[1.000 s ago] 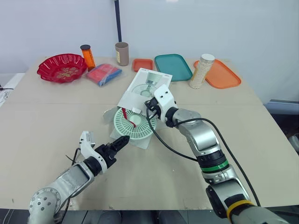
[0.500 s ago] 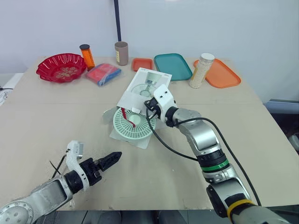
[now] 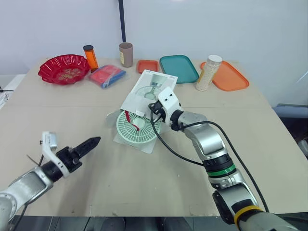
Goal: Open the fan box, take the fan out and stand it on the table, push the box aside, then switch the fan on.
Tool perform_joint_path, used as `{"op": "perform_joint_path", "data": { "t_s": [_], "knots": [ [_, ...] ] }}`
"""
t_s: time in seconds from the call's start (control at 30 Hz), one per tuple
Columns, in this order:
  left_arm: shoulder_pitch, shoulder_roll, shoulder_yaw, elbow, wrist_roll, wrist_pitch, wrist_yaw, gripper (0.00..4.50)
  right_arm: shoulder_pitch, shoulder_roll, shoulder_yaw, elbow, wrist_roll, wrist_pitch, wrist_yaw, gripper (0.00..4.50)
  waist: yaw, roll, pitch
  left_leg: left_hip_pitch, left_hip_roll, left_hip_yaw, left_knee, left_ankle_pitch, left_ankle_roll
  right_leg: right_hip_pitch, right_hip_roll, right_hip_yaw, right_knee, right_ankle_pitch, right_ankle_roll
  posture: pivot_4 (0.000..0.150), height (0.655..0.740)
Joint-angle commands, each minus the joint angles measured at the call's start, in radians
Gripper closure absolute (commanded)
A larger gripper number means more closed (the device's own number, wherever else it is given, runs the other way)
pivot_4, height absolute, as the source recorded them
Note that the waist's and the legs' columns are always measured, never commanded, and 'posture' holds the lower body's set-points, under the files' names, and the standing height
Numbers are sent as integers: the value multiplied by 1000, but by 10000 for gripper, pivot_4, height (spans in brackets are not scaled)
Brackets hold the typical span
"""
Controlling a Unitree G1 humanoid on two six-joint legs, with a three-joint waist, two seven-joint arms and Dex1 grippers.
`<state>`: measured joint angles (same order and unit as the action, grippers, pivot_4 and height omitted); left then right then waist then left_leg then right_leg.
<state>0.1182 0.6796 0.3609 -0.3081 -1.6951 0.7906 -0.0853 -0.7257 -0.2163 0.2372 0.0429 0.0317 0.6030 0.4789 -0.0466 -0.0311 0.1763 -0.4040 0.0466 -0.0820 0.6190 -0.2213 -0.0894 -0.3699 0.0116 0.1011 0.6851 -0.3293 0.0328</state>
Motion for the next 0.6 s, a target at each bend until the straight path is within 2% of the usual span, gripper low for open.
{"op": "perform_joint_path", "data": {
  "t_s": [0.03, 0.17, 0.33, 0.6],
  "knots": [
    [-73, -28, -60, 7, 26, 24, 17, 748, 23, -7, 23, 23, -15, 25, 9, 45000, -1, 0, 0, 0, 0, 0, 0, 0, 0, 0, 0, 0, 0, 0, 0, 1500, 7400],
    [-138, -56, -94, 41, 41, 43, 36, 748, 25, -10, 24, 21, -17, 26, 11, 45000, -2, 0, 0, 0, 0, 0, 0, 0, 0, 0, 0, 0, 0, 1, 0, 1500, 7400],
    [-260, -170, -133, 114, 44, 25, 123, 748, 25, -8, 22, 24, -18, 25, 8, 45000, 1, -1, -1, -1, 0, -1, 0, 1, -2, 1, 0, -1, 0, 2, 1, 1500, 7400],
    [-301, -293, -159, 122, 56, 23, 190, 748, 30, -13, 21, 19, -22, 28, 8, 45000, 1, -1, -1, -1, 0, -1, 0, 2, -2, 1, 0, -1, 0, 2, 0, 1500, 7400]
  ]
}}
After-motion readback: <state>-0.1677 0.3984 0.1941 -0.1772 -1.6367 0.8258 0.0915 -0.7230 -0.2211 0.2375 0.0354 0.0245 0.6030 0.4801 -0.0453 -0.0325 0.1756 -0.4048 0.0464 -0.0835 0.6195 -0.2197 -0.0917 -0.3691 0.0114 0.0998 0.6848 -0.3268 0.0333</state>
